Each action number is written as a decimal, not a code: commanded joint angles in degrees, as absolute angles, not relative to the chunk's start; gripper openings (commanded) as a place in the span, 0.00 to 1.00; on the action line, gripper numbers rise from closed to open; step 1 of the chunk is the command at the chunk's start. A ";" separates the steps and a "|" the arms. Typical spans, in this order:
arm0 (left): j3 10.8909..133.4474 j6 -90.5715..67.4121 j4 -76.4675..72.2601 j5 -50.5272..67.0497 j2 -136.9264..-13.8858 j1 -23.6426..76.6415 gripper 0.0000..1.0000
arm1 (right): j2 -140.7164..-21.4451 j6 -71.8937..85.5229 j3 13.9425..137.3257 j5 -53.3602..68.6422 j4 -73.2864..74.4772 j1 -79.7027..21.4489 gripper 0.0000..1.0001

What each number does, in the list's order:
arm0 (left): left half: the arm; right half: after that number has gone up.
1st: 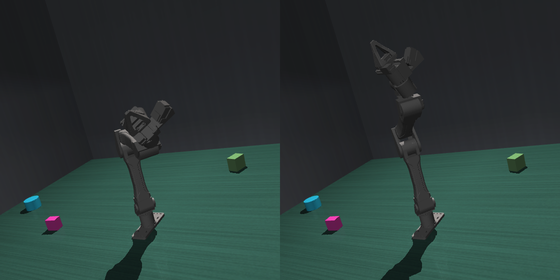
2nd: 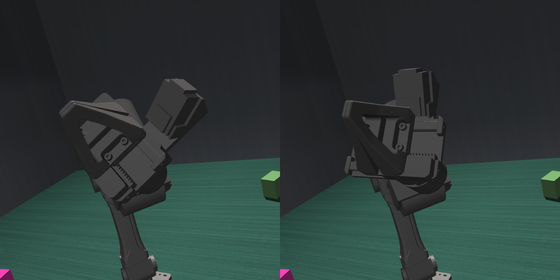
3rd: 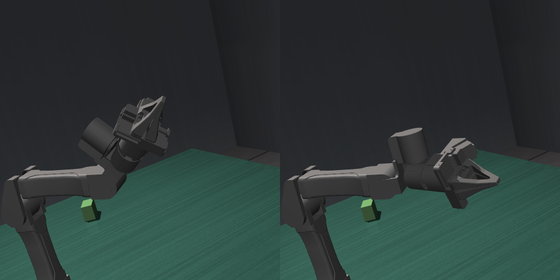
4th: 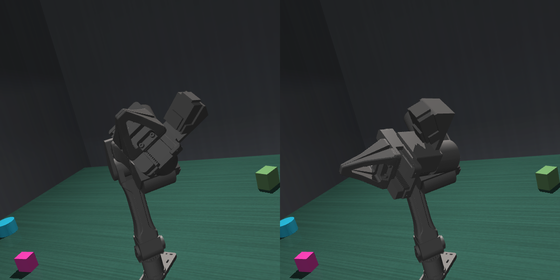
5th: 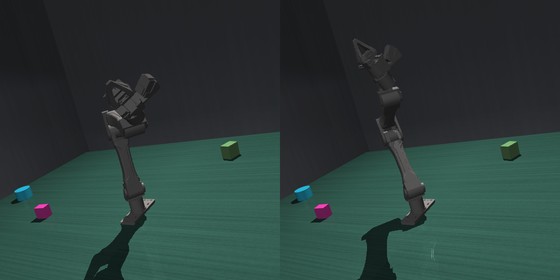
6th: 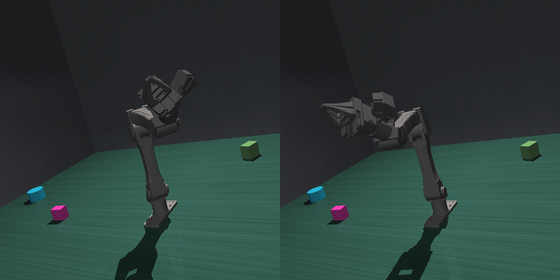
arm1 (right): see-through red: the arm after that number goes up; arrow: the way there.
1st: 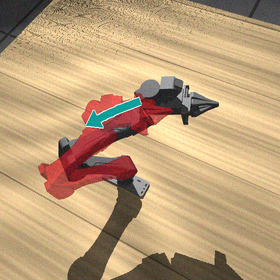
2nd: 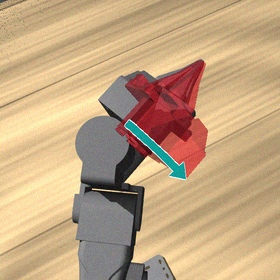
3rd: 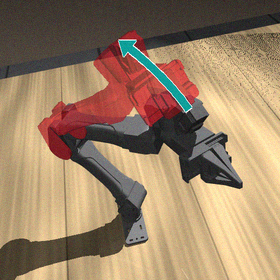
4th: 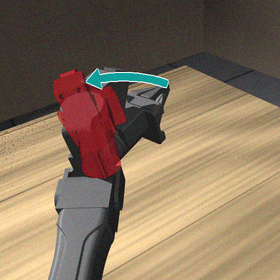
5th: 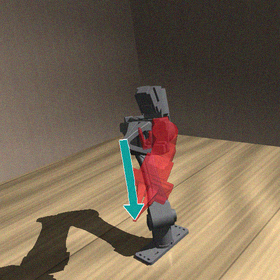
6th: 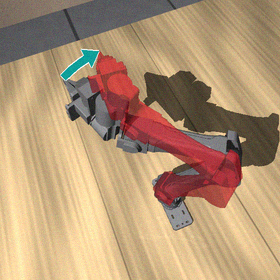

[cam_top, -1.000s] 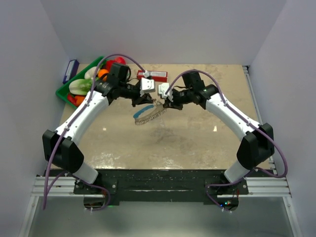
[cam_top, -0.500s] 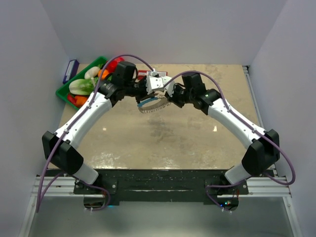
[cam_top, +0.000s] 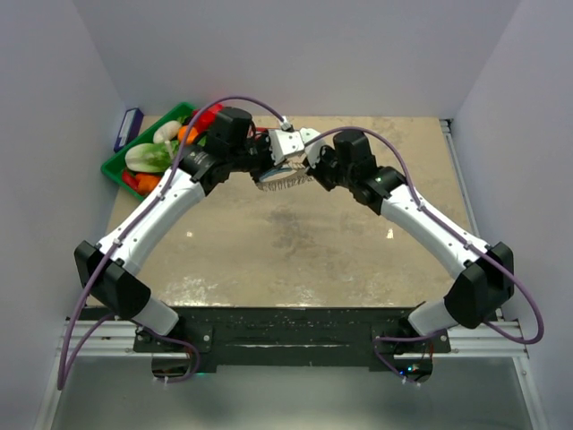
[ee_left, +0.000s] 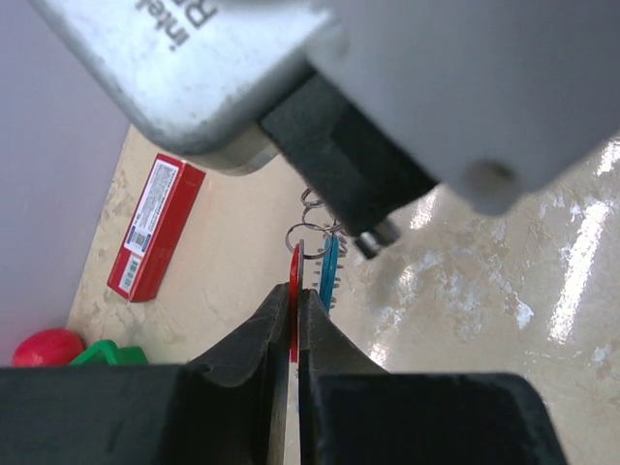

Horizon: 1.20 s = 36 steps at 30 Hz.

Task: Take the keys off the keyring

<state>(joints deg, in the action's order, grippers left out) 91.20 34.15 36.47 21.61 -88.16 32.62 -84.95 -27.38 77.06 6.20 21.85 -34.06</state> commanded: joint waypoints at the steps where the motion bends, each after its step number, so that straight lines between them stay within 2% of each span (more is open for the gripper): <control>1: 95.01 31.47 35.24 19.95 -87.01 35.51 0.01 | -84.11 -26.63 75.24 -5.53 18.64 -35.42 0.00; 15: 95.72 28.48 40.52 18.55 -88.24 40.61 0.00 | -84.46 -24.35 76.20 -10.11 14.50 -35.77 0.00; 20: 93.17 27.34 38.32 16.35 -87.01 40.61 0.00 | -83.67 -22.07 75.85 -8.97 14.06 -35.77 0.00; 28: 91.67 26.46 38.85 21.62 -87.71 40.69 0.00 | -84.81 -18.99 78.48 -7.12 14.94 -35.77 0.00; 36: 90.44 25.58 37.71 20.39 -88.33 40.69 0.00 | -85.34 -18.11 80.33 -5.28 14.50 -35.86 0.00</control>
